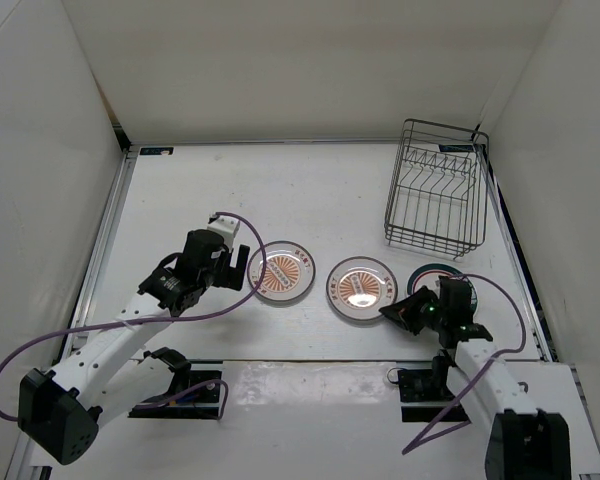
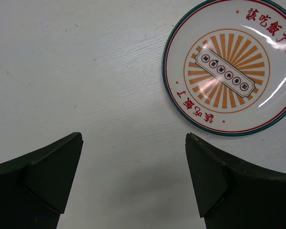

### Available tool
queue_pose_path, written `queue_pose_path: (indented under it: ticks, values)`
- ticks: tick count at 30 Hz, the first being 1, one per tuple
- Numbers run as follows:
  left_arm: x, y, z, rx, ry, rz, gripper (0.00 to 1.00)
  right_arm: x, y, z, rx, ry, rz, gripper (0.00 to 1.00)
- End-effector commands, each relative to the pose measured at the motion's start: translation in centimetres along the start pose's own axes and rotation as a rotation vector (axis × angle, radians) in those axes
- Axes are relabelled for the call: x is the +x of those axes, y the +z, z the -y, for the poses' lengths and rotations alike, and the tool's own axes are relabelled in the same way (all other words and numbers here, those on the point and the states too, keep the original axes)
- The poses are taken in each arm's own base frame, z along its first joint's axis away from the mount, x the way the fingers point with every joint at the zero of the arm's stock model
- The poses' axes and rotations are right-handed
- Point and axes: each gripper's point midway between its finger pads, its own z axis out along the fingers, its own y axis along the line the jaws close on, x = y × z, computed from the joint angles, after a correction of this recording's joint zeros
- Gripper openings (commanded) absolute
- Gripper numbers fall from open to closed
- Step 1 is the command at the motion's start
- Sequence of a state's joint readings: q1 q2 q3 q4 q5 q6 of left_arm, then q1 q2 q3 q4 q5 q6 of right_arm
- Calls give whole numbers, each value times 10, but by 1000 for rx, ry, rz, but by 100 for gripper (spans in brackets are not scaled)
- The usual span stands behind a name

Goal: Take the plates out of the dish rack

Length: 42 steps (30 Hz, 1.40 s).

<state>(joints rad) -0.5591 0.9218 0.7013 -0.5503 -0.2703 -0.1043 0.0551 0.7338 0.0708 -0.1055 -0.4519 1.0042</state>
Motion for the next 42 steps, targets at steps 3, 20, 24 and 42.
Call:
queue_pose_path:
  ticks: [3,20,24,42]
  values:
    - [-16,-6,1,11,-5,39,100,23,-16,29,82,-116,-48,0]
    - [-15,-6,3,20,-5,27,100,16,-47,-130,-411,-361,-95,0]
    - [-16,-6,6,31,-4,28,100,27,-40,-149,-426,-404,-158,0]
    - [-13,-4,7,37,-1,11,100,63,50,-192,-274,-460,-122,0]
